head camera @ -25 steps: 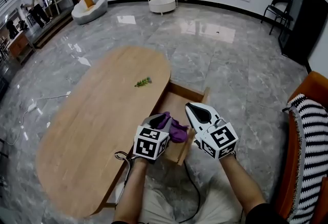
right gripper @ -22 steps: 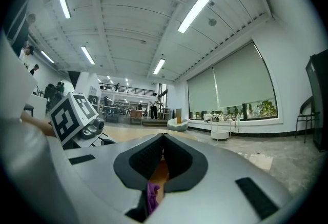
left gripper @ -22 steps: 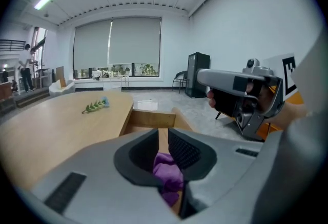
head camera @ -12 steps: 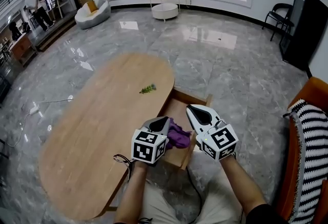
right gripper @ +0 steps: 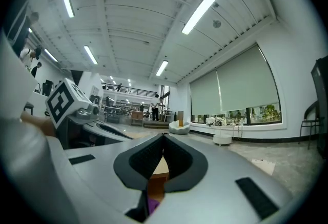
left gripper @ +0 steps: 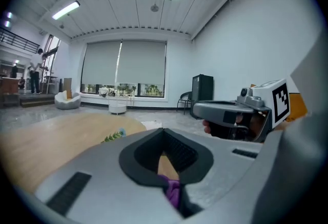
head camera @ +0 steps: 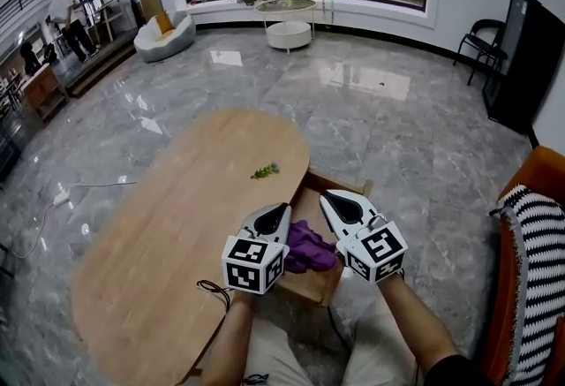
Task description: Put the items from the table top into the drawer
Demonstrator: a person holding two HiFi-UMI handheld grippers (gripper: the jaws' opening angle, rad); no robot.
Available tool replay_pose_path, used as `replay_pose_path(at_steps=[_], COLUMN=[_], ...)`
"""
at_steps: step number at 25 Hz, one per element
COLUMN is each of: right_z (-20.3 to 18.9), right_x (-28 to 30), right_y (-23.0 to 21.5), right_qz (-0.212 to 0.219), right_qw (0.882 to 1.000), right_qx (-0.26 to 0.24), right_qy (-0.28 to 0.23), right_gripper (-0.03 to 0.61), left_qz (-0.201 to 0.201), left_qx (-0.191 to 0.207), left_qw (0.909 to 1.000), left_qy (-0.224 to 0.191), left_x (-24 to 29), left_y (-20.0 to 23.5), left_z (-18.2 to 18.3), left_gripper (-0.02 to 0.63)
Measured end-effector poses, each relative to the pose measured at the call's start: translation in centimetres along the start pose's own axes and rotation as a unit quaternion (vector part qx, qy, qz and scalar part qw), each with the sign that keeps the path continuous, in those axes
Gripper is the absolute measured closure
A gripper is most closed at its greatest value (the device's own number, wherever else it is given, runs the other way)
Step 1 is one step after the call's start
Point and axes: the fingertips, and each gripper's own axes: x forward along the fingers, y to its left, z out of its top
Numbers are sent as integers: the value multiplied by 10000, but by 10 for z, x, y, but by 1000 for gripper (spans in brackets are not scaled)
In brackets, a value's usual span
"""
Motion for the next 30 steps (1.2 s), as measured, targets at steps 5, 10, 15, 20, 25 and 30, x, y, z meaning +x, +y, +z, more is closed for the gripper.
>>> replay_pose_path(at_steps=[5, 10, 15, 20, 25, 30], right_z=[5, 1, -1, -7, -17, -25], right_x=[15, 33, 51, 68, 84, 99], right_y=[6, 12, 19, 23, 22, 17], right_qz=[68, 170, 262, 265, 320, 252], right_qw=[10000, 9998, 9996, 9992, 9982, 9976], right_qx=[-30, -40, -61, -134, -140, -78], right_qy=[-28, 28, 109, 258, 497, 642], right_gripper=[565, 565, 565, 565, 565, 565], left_qz=[78, 211, 238, 236, 177, 122], left_qx=[61, 132, 51, 58, 43, 92], left_qw=[9999, 9994, 9991, 9987, 9985, 9983], left_qy=[-99, -248, -356, -457, -509, -561], left_x=[-9, -14, -20, -25, -26, -27], left_y=[14, 28, 43, 58, 66, 72], left_z=[10, 13, 18, 23, 22, 20], left_gripper=[609, 609, 609, 609, 609, 609])
